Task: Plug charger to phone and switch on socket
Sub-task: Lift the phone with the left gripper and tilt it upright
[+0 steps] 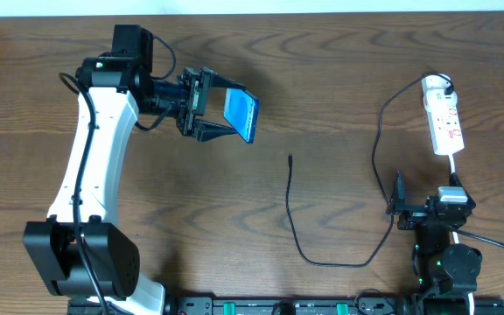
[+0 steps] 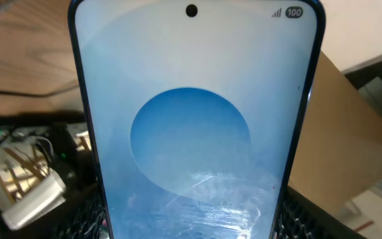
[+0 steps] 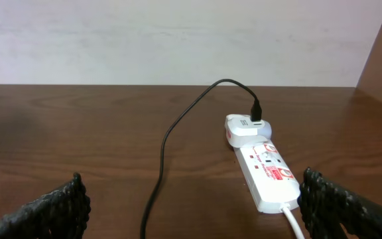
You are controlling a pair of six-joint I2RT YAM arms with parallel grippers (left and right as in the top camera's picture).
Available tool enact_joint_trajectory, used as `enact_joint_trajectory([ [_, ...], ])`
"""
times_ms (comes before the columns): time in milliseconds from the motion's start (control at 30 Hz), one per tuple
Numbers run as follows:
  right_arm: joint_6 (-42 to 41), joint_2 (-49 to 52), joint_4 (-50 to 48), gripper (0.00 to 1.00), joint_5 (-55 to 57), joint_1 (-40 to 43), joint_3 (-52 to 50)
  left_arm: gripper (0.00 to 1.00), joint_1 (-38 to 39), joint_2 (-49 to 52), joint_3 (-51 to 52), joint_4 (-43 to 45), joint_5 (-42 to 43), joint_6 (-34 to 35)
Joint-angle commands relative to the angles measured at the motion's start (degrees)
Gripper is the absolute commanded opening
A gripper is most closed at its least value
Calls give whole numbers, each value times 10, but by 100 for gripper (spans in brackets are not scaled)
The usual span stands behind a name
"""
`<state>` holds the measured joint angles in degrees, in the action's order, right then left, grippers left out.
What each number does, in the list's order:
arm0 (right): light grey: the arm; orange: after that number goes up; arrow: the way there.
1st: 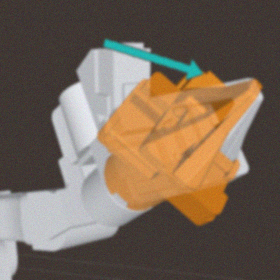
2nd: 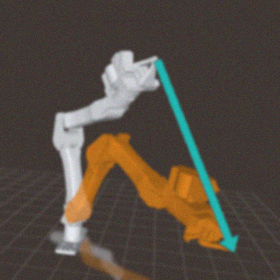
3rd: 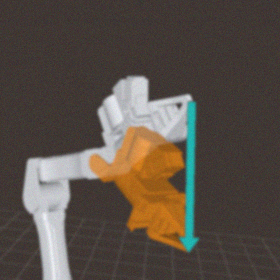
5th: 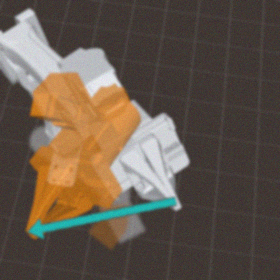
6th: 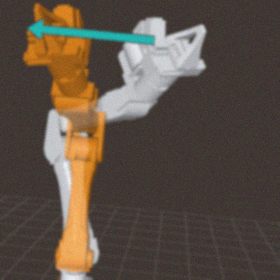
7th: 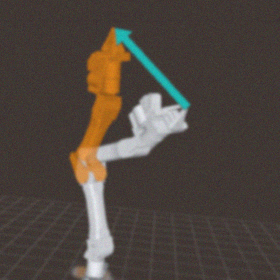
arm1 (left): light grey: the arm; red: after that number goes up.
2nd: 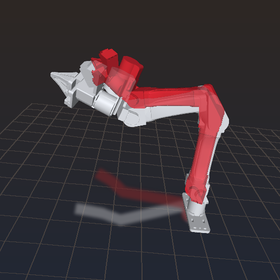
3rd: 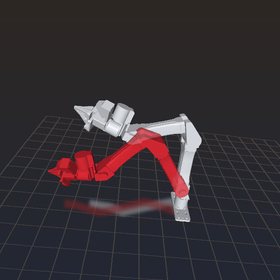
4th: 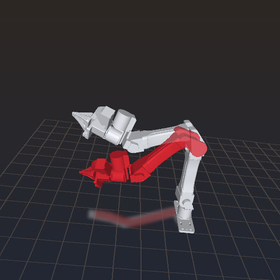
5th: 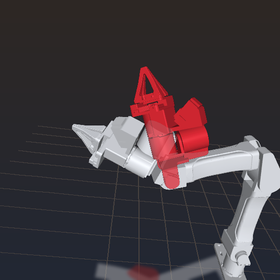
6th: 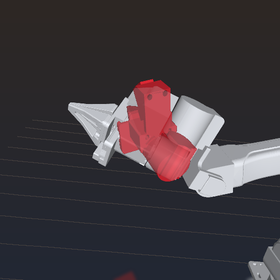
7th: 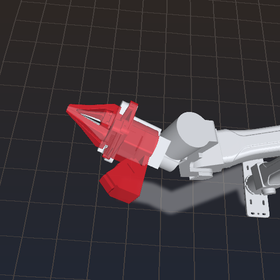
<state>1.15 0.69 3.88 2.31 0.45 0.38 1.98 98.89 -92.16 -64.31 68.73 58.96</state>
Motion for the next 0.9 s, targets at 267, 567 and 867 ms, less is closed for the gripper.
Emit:
enact_joint_trajectory([
  [267, 9, -4, 2, 99, -1, -9, -1, 7, -2, -16, -2, -2, 93, 21],
  [567, 9, -4, 2, 99, -1, -9, -1, 7, -2, -16, -2, -2, 93, 23],
  [867, 9, -4, 2, 99, -1, -9, -1, 7, -2, -16, -2, -2, 93, 23],
])
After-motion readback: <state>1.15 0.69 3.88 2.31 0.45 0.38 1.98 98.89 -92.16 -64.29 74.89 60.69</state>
